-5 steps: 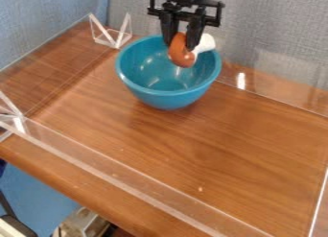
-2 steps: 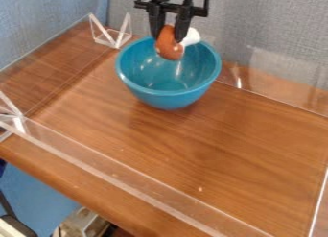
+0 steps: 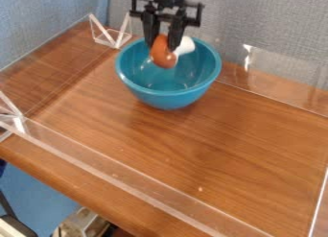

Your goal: Put the mushroom in the blue bowl

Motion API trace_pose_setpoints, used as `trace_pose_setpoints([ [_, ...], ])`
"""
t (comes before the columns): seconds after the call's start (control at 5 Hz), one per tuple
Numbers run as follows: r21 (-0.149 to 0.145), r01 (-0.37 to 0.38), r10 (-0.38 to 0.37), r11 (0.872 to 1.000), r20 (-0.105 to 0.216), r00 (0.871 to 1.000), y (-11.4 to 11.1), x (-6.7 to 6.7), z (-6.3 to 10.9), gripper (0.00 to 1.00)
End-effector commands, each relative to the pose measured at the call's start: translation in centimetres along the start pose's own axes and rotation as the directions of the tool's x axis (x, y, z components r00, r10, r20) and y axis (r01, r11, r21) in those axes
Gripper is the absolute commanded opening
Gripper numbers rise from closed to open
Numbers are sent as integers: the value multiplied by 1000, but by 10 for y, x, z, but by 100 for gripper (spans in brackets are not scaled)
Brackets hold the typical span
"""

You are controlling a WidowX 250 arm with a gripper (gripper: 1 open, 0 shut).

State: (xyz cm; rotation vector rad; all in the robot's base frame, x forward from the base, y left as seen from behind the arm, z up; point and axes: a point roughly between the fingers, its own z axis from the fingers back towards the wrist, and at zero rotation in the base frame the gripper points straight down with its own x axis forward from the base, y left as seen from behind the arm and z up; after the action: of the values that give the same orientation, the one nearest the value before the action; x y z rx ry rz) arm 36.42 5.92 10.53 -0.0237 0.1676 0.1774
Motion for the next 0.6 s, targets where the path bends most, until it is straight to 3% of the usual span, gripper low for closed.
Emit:
trace_pose_setpoints([
  [0.0, 0, -26, 26, 1000, 41, 999, 7, -3, 11, 0],
  [0.2, 1, -36, 36, 999, 34, 999, 6, -8, 9, 100],
  [0.4, 6, -33, 32, 999, 33, 999, 1, -7, 3, 100],
])
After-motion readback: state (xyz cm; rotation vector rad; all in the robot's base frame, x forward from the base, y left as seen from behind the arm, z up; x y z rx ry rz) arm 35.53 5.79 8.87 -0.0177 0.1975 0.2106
